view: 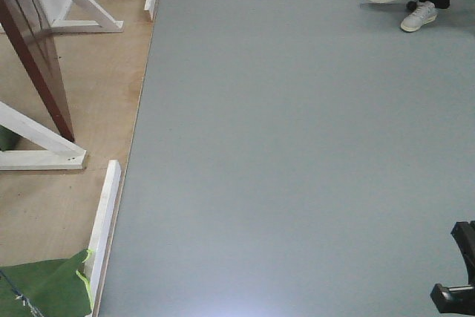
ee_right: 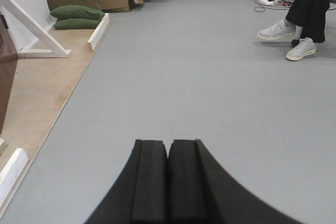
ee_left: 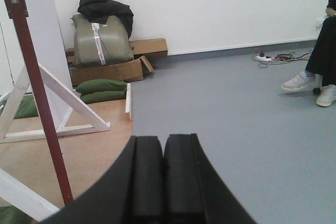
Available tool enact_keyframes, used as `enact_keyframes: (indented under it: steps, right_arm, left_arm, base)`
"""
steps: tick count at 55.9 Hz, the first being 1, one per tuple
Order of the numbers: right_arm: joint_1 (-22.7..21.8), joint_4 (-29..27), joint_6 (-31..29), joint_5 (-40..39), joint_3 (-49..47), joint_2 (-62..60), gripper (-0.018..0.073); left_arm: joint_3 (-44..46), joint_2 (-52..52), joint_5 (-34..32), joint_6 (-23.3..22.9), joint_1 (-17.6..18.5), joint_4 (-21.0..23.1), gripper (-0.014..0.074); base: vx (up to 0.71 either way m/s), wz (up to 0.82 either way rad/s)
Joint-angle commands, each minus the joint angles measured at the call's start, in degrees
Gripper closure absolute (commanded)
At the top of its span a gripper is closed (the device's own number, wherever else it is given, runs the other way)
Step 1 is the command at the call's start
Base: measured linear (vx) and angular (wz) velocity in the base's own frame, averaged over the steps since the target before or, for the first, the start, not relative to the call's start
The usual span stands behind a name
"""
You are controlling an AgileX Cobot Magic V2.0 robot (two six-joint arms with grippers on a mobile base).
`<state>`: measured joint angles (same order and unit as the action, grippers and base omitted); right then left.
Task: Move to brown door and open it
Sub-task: 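Drive the base forward alongside the brown door on its frame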
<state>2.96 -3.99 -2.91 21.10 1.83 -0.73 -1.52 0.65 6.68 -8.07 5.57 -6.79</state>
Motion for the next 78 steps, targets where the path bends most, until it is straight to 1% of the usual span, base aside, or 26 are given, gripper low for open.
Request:
enact_keyframes:
  steps: [1,78]
  right_arm:
    - [0.11,0.18,-0.37,-4.45,0.25,-0.32,0.0559]
    - [0.11,0.18,-0.37,-4.45,0.25,-0.32,0.0559]
  left_arm:
    - [1.06,0.79,-4.89,-0.51,-0.04,0.39,0.0530]
    - [1.06,0.79,-4.89,-0.51,-0.04,0.39,0.0530]
  base:
    - [0.00,0.00]
    - [0.02,0.00]
